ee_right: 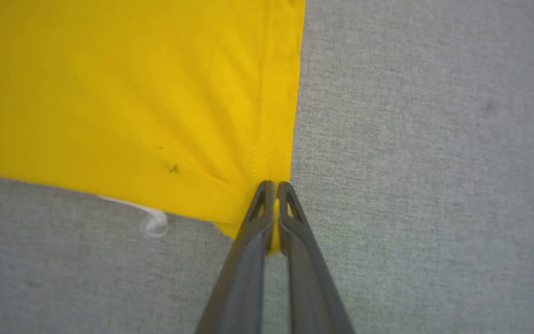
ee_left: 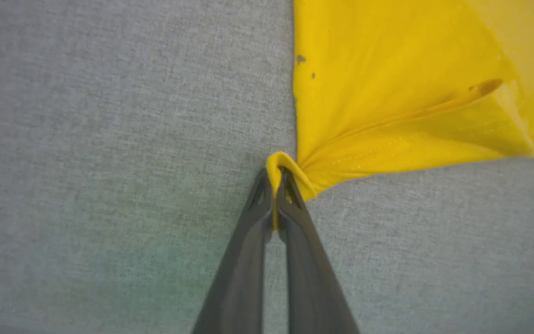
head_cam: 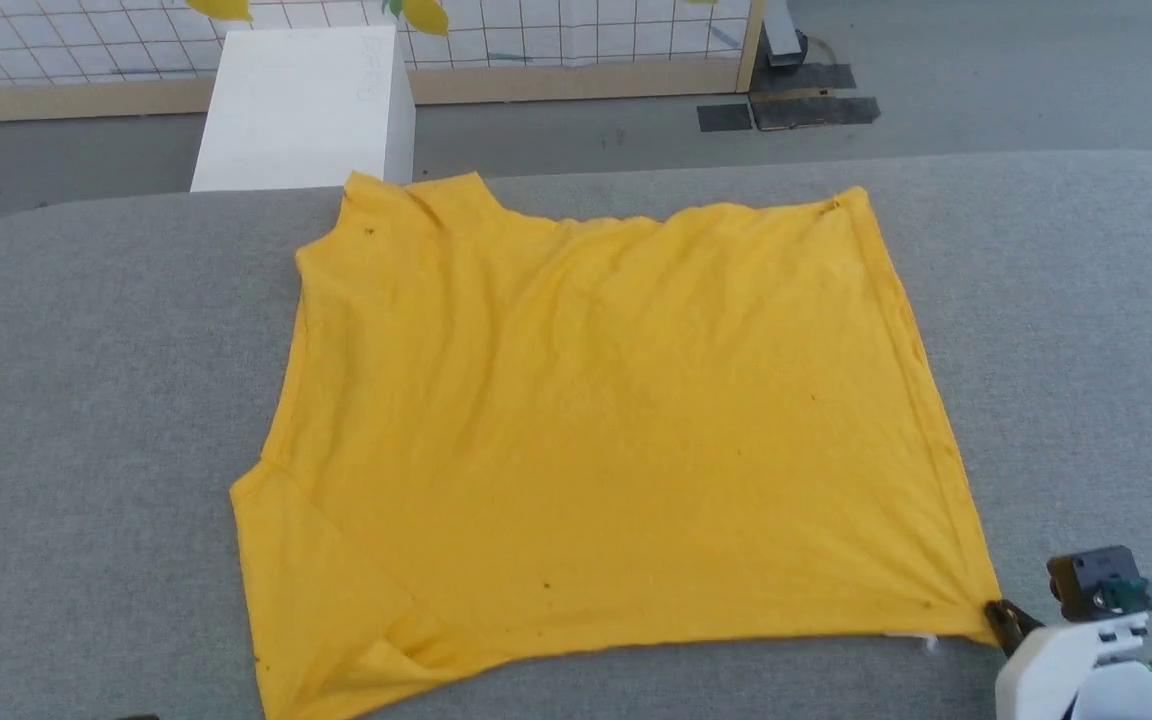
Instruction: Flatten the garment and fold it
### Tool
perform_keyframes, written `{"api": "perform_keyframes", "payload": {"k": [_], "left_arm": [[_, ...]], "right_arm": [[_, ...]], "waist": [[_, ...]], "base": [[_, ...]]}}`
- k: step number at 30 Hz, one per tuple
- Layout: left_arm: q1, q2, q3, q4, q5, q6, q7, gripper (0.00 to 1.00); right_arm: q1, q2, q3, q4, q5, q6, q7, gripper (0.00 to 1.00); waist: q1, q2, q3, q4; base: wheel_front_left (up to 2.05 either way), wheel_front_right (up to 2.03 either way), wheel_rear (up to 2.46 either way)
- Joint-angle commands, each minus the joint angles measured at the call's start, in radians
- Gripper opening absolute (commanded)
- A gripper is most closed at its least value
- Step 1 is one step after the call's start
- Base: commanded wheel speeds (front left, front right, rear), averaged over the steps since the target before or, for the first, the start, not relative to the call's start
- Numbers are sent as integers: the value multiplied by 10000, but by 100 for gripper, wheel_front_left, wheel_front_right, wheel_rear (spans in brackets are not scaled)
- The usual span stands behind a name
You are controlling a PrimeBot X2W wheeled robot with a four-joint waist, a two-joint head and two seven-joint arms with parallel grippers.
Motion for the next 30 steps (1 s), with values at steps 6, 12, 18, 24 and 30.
{"api": "perform_keyframes", "payload": {"k": [6,12,18,24,30], "left_arm": [[-124,-268,-196,-124,802,99,-1509,0],[-1479,-815,-360,441,1956,245,-3881,0],[-3045,-1098,-482,1178,2578,6,-4920,0],[-4497,-1232,-381,1757,3191,-226,-5099,0],[-5768,-1248,-14,2001,3639,-517,-5110,0]], "right_arm": [[769,782,-624,-872,-106,-19,-773,0],[703,1365,-777,-709,-254,-19,-3105,0],[-109,1529,-543,-220,-655,-19,-4480,0],[-1252,1272,-196,205,-1042,-19,-4900,0],[-2478,938,-1,698,-1245,-19,-4848,0]], "waist": [[1,0,32,82],[1,0,0,175],[1,0,123,60],[1,0,429,-100],[1,0,897,-143]], "base": [[0,0,0],[0,0,0],[0,0,0],[0,0,0],[0,0,0]]}}
